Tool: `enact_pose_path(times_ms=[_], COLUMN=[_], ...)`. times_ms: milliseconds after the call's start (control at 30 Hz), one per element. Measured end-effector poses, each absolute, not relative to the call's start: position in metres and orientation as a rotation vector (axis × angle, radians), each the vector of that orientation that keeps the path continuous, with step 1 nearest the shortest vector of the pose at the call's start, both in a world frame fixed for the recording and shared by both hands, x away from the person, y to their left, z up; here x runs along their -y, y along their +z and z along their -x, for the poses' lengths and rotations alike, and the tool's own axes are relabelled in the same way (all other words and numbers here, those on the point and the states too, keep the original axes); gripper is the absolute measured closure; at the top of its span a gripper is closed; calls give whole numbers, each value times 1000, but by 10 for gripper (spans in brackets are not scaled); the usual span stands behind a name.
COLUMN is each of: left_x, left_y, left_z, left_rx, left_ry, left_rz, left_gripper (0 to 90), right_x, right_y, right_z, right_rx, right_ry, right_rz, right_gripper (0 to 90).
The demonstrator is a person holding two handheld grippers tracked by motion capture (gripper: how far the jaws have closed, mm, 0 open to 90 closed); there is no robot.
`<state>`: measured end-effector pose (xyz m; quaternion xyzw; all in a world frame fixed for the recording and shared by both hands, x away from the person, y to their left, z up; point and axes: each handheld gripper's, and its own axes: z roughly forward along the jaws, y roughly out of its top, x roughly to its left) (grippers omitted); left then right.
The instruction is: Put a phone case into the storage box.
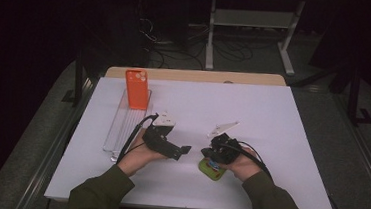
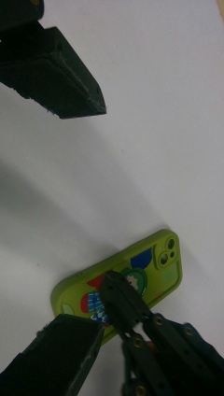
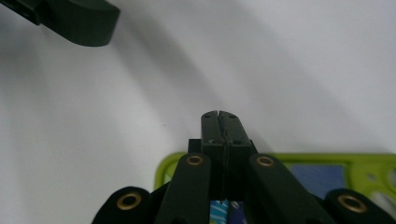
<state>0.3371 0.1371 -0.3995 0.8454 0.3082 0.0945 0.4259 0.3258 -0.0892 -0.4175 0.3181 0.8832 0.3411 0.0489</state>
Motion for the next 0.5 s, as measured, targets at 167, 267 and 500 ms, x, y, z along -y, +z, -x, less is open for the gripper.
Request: enact_pose_path(times_ms=[167, 267, 500], left_x=[-139, -138, -137], left_y=[-399, -399, -399], left_z=[-338, -338, -338], left_rx=[-763, -773, -767], left_ry=[239, 236, 236], left_rz=[-2122, -2110, -2115], left_gripper=[0, 0, 0], right_x=[74, 66, 62], right_y=[-423, -427, -432], right_z=[-328, -328, -324], right_rx=[-2742, -2766, -2803], right_ry=[1019, 997, 944], right_rz=[-940, -919, -905], right_gripper=[886, 887, 888])
